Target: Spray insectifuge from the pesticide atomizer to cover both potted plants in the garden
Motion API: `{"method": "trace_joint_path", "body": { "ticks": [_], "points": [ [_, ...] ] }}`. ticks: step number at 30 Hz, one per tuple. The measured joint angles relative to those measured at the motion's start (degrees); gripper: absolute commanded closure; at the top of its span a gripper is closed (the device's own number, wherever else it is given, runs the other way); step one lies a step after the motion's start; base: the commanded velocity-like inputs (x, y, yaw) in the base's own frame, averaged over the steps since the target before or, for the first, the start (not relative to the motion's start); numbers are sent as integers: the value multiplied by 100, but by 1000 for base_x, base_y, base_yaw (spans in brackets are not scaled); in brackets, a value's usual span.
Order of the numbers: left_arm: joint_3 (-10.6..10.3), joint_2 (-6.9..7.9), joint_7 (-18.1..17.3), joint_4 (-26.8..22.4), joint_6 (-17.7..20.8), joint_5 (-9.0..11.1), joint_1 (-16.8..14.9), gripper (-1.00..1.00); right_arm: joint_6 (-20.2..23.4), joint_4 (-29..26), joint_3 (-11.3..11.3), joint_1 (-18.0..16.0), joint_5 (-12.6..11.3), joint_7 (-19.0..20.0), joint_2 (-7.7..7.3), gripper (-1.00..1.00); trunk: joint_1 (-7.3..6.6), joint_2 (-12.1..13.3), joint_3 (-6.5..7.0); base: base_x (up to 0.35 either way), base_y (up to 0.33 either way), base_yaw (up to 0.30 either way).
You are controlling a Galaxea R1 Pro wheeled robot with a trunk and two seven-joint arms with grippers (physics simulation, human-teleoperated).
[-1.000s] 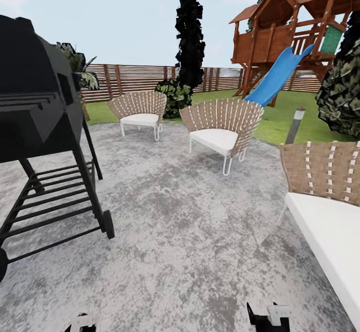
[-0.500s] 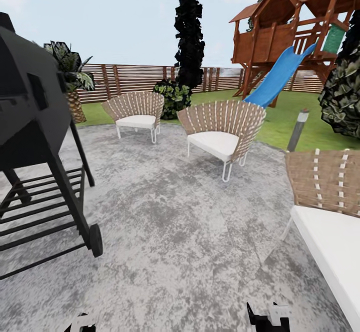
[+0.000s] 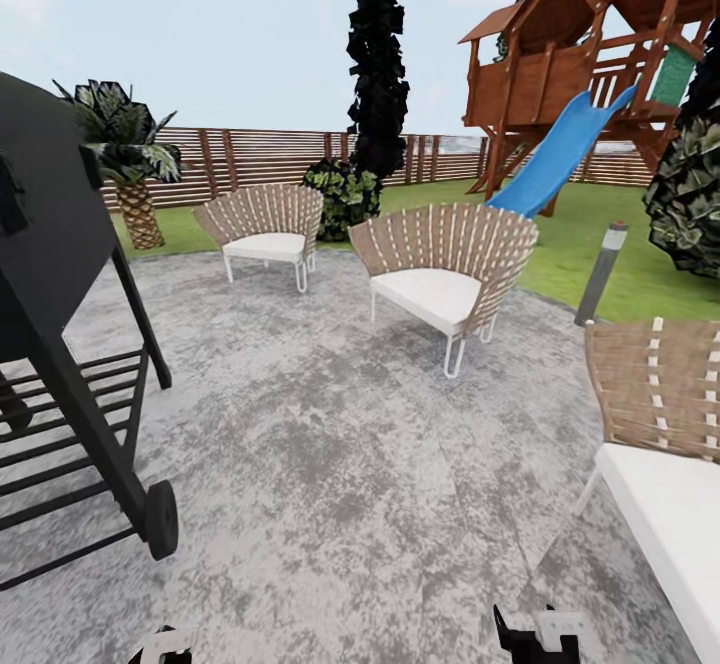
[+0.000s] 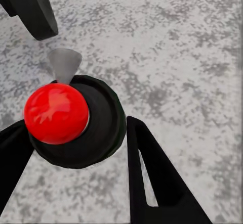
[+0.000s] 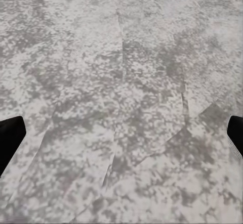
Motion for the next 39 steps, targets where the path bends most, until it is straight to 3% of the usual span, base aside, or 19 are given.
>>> {"method": "trace_joint_path", "body": {
  "ticks": [30,39],
  "points": [
    [1,0,0,-4,0,7,0,100,12,-18,-10,0,-15,-11,68,-100,0,0,0,339,-1,1],
    [1,1,0,-5,0,8,2,100,3,-16,-9,-2,-9,-8,45,-100,0,0,0,339,-2,210]
  ]
}}
